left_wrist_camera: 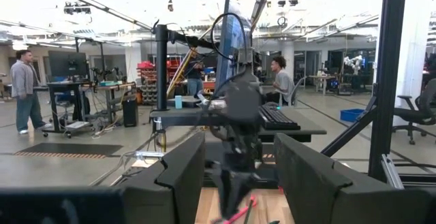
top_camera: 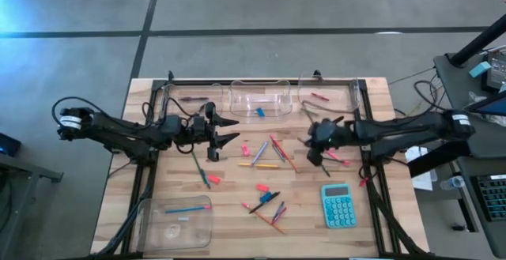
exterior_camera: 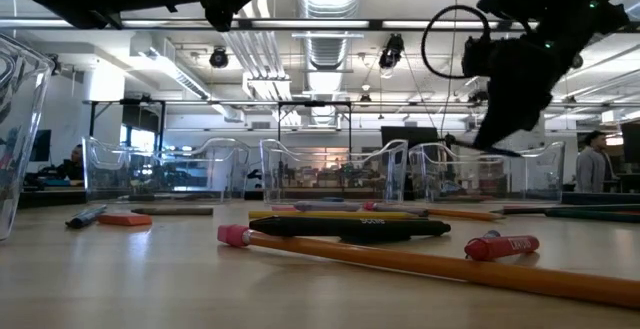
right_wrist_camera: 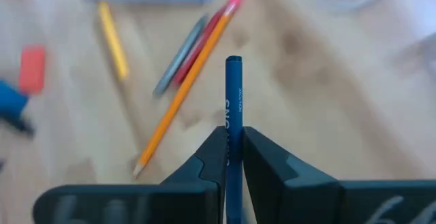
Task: Sort crayons/erasers/pens/pencils in bins
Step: Put the blue crayon into the top right transparent bin, then put the green crayon into the top right transparent bin
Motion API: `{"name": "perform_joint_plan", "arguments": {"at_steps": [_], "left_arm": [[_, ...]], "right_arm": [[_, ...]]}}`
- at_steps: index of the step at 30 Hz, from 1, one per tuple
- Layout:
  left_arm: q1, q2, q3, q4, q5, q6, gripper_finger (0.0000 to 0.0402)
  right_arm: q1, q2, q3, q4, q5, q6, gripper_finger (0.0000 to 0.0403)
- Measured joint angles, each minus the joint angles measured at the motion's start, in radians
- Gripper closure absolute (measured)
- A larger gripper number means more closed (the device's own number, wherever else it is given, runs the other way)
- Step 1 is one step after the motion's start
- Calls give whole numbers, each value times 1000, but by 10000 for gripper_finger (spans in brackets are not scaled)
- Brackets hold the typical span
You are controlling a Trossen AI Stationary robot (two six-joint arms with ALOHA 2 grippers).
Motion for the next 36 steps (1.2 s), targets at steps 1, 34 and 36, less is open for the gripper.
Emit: {"name": "perform_joint_plan", "arguments": {"at_steps": [1,34,36], "left_arm": [[0,0,0,0,0,0,240],[0,0,0,0,0,0,240],[0,0,0,0,0,0,240]], "right_arm": [[-27,-19,0,2,1,-14,367],[-815,192,178,-99,-95,-415,318],[-815,175,181,-107,-94,-415,301]]}}
